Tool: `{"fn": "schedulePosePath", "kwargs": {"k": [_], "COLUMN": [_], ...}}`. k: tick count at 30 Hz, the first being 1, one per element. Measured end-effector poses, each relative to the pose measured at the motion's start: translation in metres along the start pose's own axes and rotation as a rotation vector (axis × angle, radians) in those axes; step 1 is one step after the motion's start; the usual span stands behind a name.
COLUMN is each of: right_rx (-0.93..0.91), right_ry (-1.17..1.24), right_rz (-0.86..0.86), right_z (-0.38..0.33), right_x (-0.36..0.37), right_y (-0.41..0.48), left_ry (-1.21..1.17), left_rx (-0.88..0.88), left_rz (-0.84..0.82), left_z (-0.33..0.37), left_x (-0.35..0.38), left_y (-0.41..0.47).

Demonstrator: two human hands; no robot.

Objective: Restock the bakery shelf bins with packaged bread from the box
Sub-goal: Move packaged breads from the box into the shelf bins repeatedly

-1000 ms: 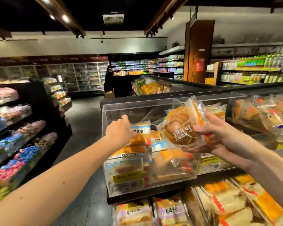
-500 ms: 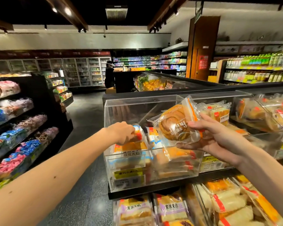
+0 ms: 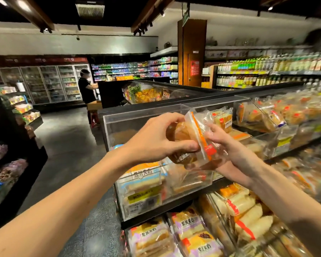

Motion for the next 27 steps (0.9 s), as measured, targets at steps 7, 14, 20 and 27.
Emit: {"fn": "schedulePosePath", "kwargs": {"k": [7, 14, 20, 27], "right_rx": [0.037, 0.000, 0.077, 0.187], "right_ry": [0.045, 0.107, 0.110, 0.045], "right_rz": [0.233, 0.381, 0.434, 0.508], "right_z": [0.018, 0.012, 0.030, 0.049], "right_x": [-0.045, -0.134, -0.217, -0.280], "right_y": [-0.058, -0.167, -0.284, -0.407], "left_ry": [-0.255, -0.481, -0.771, -1.057], "left_rx": [-0.001, -0.196, -0.460, -0.689], "left_rz": [-0.012, 0.148, 0.265, 0.167], "left_z": [0.015, 0.051, 0.063, 0.119], "left_x": [0.048, 0.112, 0.228, 0.368], "left_y": [-0.009, -0.020, -0.035, -0.052]}}
Point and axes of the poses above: each hand's wrist, its own y-axis towards the middle knuckle, its own x-axis out of the palm, z = x × y, the point moved 9 cm from there along y, towards the middle knuckle, and after that the axes turned 7 degrees about -y, right-handed, at the moved point
